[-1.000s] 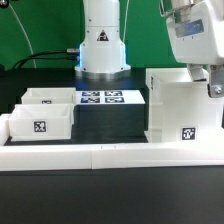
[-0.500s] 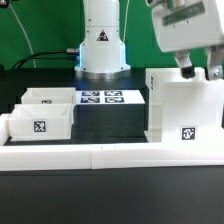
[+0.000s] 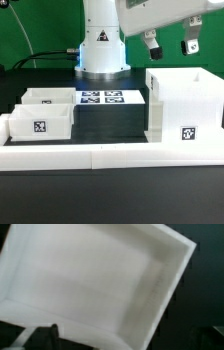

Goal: Assemble drawer

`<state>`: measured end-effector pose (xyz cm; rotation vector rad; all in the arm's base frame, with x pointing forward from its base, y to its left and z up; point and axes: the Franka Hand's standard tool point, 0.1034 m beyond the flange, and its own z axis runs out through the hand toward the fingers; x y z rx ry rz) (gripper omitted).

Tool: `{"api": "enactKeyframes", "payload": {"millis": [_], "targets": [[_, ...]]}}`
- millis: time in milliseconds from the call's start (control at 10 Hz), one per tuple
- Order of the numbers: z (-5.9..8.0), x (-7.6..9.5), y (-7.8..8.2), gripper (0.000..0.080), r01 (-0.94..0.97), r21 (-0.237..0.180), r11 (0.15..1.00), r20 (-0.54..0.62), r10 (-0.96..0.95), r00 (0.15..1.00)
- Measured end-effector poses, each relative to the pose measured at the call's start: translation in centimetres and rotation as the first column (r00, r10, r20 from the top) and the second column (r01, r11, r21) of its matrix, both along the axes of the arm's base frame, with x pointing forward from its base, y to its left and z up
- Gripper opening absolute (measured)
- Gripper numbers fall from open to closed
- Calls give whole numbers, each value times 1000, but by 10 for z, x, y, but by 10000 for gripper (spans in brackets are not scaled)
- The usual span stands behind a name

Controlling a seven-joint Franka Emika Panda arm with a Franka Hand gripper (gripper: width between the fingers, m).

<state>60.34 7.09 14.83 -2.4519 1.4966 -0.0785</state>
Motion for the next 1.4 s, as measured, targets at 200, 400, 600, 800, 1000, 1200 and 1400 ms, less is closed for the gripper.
{"api": "enactKeyframes", "payload": {"millis": [200, 400, 600, 800, 1000, 1200, 1400], "targets": [[0, 0, 0, 648, -133, -28, 991, 25, 133, 991], [-3, -4, -6, 648, -380, -110, 918, 24, 385, 923], [-4, -5, -21, 648, -570, -184, 801, 17, 582, 813], [-8, -9, -42, 648, -706, -239, 666, 3, 728, 685], [-14, -14, -76, 648, -792, -269, 548, -10, 821, 571], [-15, -16, -90, 648, -838, -277, 470, -18, 869, 494], [-16, -16, -88, 648, -849, -280, 448, -20, 882, 471]]}}
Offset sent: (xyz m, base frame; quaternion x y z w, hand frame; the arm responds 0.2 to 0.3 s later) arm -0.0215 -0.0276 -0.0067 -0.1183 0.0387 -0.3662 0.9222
